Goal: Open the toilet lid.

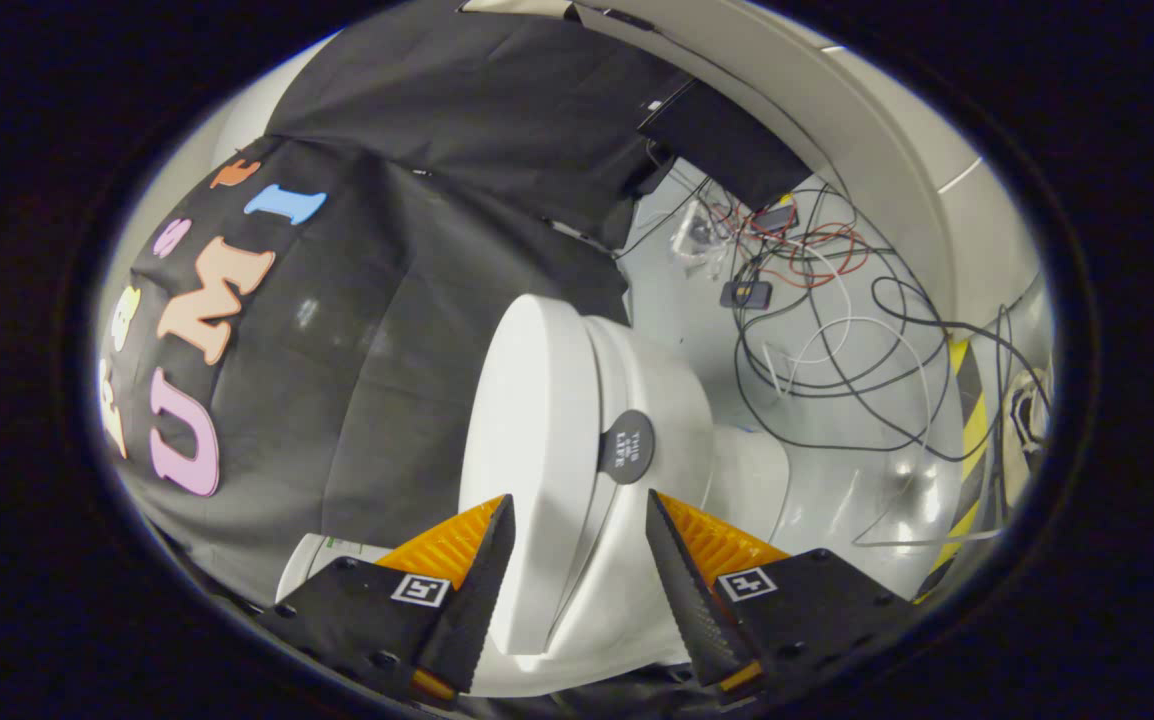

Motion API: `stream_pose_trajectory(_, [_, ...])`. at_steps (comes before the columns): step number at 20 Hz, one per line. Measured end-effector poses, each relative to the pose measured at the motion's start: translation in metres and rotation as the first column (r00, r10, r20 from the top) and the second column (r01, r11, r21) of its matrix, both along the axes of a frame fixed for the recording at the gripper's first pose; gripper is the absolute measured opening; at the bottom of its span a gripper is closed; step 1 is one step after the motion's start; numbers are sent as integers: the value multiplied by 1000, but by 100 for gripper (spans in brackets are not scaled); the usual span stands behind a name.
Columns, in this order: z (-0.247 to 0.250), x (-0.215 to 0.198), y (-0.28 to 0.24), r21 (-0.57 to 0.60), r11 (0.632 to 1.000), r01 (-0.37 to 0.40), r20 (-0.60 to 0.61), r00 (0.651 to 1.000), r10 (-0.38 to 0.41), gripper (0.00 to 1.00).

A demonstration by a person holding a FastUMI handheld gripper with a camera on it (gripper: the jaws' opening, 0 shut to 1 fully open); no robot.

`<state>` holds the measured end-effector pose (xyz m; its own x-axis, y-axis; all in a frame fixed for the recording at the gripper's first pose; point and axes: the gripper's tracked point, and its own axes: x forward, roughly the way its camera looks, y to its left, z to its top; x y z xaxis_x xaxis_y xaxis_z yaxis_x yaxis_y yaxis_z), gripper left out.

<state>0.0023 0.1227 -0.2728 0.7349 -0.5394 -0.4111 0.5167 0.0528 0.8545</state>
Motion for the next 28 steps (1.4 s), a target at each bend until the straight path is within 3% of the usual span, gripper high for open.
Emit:
stream_pose_trajectory(8, [3,29,10,-30,992,-124,-32,992,123,82])
stream_pose_trajectory(11, [0,30,15,-24,991,-131,-44,991,130,82])
stream_pose_trajectory(16, [-16,14,12,3,997,-77,-81,994,77,82])
stream_pose_trajectory(21, [-26,-5,-20,56,998,36,-40,999,-34,82])
stream_pose_trajectory(24, [-27,-9,-39,93,994,54,6,998,-55,61])
stream_pose_trajectory(25, [-25,-7,-43,102,993,52,34,998,-56,61])
stream_pose_trajectory(27, [-21,-4,-54,106,993,58,81,995,-67,45])
stream_pose_trajectory(28, [-32,-8,-55,129,990,58,35,997,-63,37])
